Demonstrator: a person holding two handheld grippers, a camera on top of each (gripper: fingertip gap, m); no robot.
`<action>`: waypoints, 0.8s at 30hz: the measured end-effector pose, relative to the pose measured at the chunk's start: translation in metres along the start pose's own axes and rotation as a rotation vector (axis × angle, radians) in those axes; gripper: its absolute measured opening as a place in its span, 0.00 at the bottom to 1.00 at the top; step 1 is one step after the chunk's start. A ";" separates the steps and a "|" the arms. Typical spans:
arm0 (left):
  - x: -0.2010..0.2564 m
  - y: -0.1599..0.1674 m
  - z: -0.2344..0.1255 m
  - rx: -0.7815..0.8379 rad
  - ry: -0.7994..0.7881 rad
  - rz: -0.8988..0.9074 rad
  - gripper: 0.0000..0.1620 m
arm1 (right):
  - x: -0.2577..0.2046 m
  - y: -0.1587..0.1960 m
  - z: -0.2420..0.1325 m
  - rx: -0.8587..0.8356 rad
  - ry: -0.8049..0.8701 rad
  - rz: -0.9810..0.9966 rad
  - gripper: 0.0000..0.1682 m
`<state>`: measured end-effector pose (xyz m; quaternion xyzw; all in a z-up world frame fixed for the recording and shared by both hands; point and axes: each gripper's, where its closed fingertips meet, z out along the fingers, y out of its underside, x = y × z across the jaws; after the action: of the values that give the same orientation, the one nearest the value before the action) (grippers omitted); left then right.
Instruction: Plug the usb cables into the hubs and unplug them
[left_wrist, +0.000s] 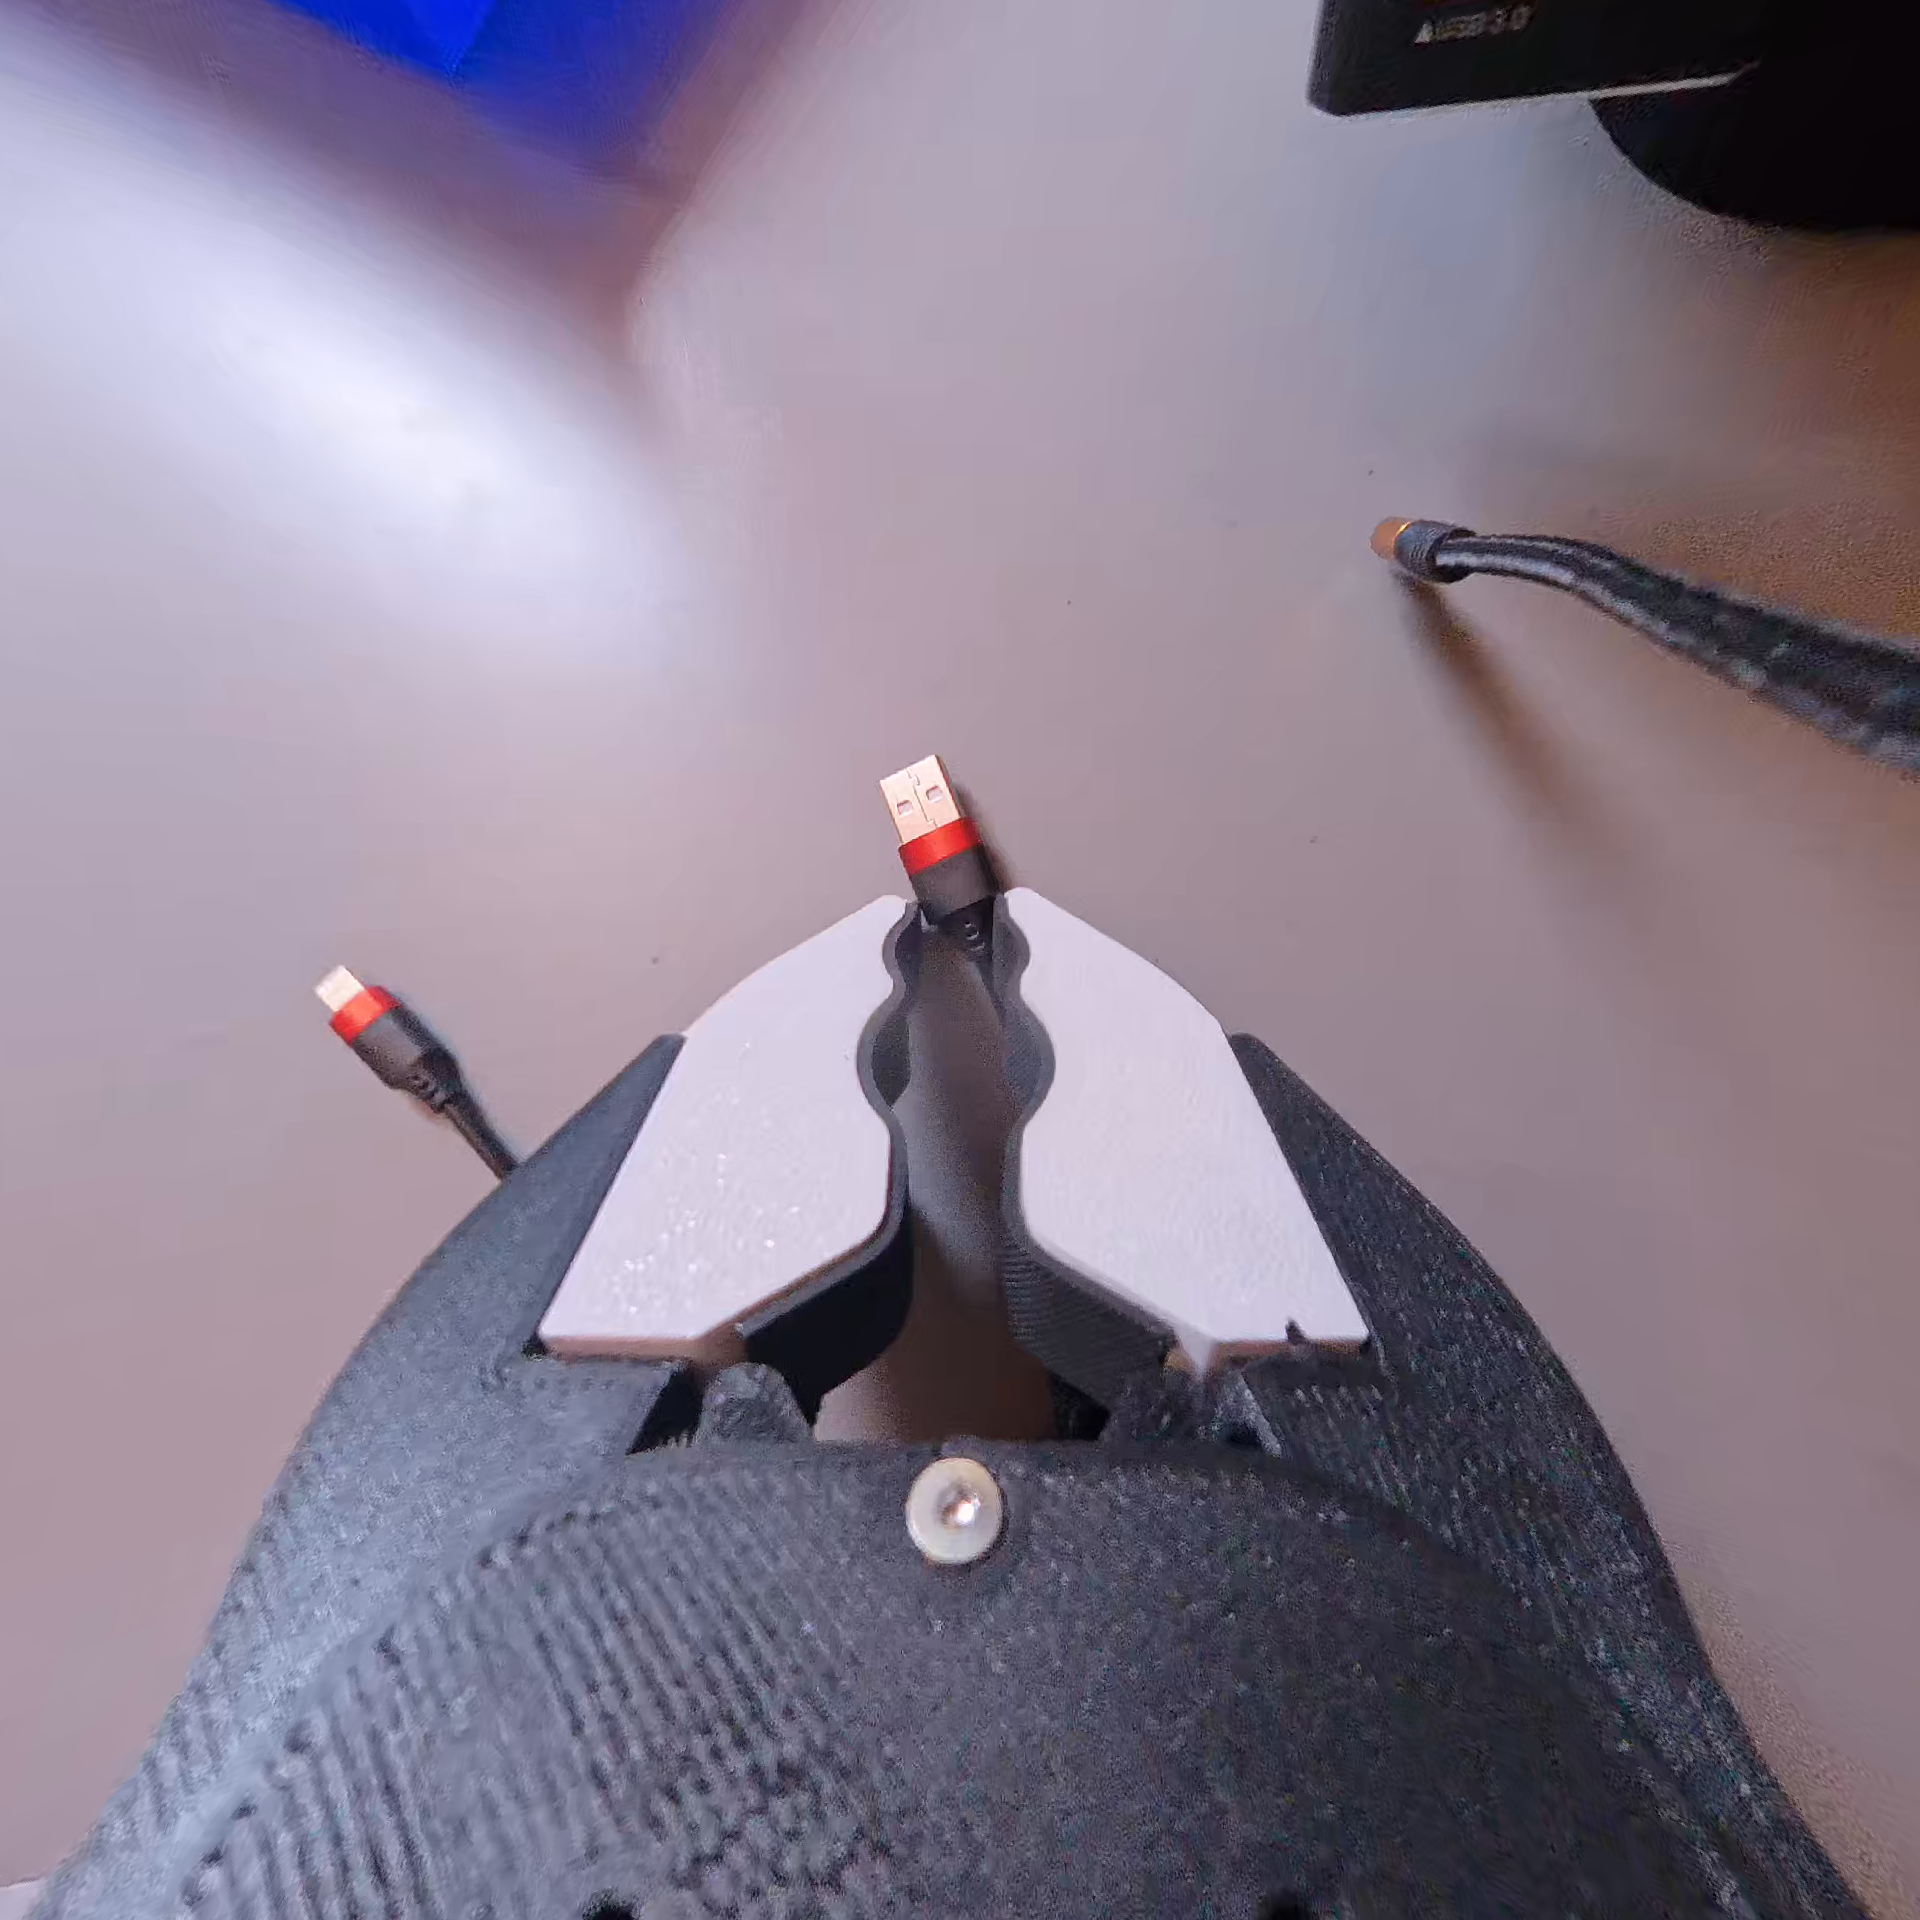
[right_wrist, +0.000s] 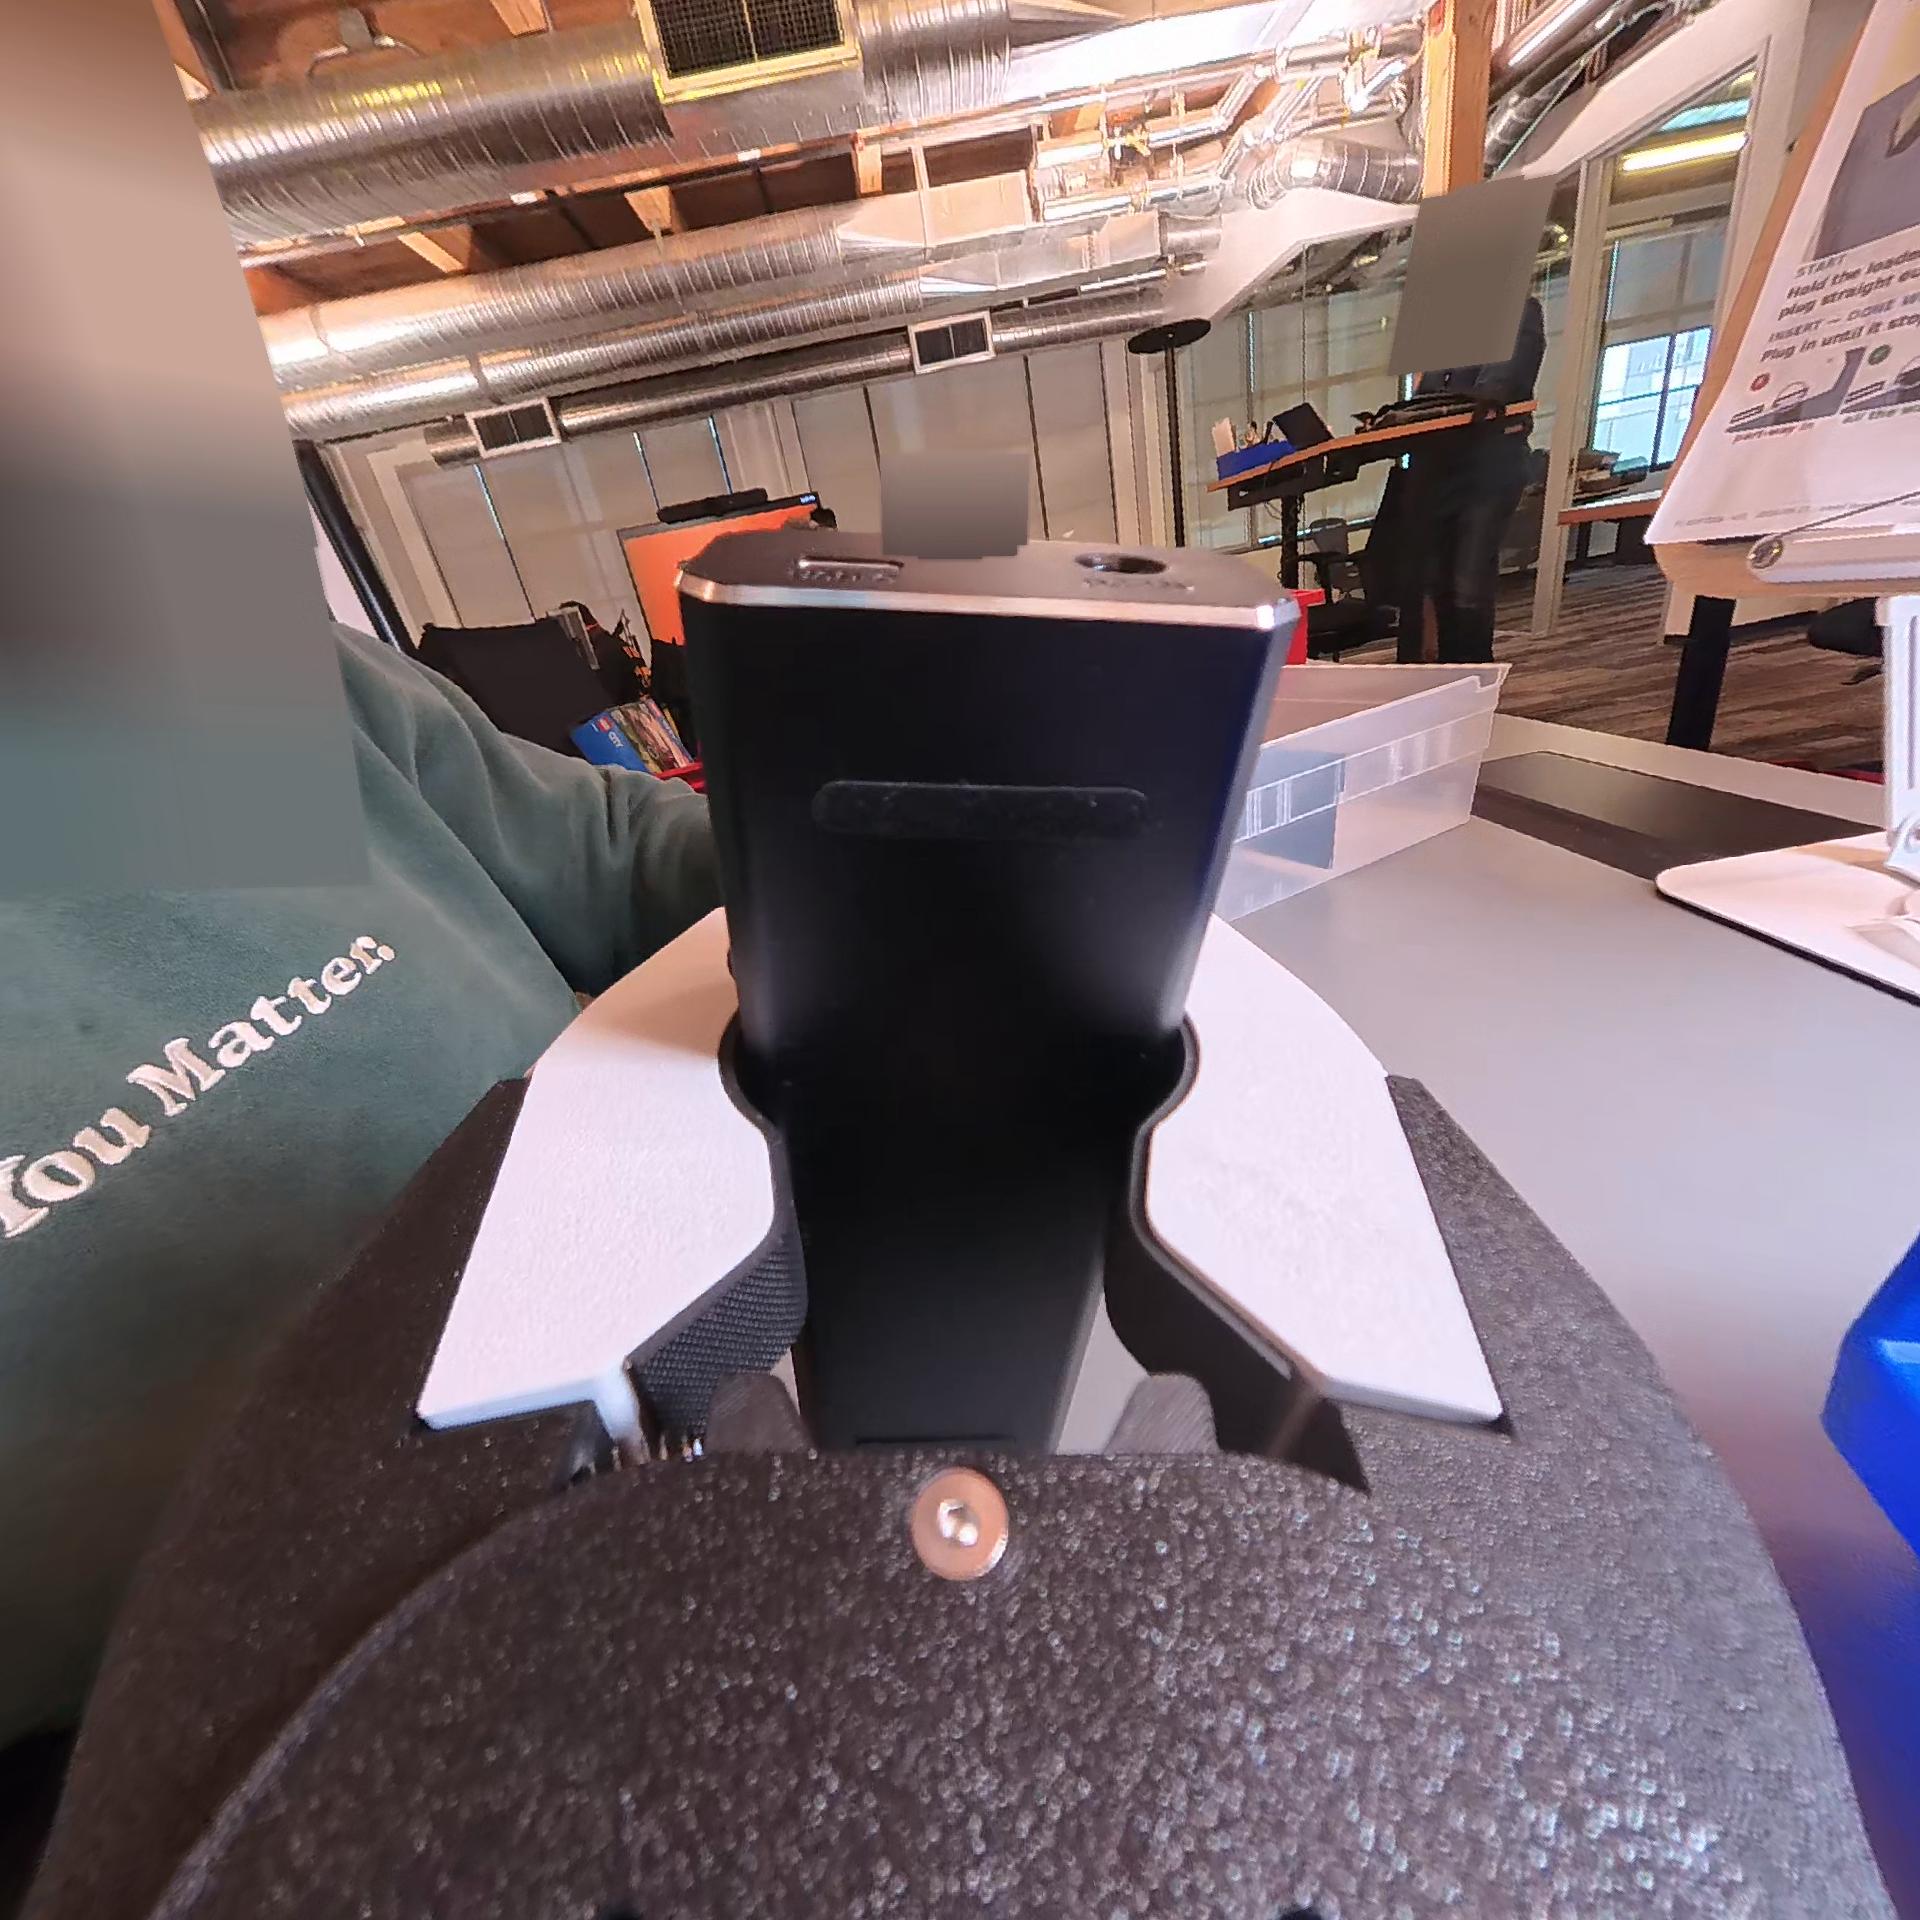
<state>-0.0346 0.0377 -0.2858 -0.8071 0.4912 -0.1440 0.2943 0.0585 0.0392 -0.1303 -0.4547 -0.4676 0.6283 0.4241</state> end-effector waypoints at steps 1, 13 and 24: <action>0.000 -0.001 0.001 -0.001 -0.018 0.026 0.08 | 0.000 0.001 0.000 -0.003 -0.001 -0.001 0.43; 0.041 -0.088 -0.061 0.328 0.244 0.133 0.07 | -0.008 0.015 0.012 -0.065 -0.063 0.011 0.43; 0.054 -0.106 -0.053 0.264 0.279 0.236 0.07 | -0.022 0.039 0.032 -0.208 -0.094 -0.031 0.43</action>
<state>0.0389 0.0090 -0.1821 -0.6708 0.5950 -0.2818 0.3415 0.0278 0.0040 -0.1602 -0.4590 -0.5566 0.5905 0.3618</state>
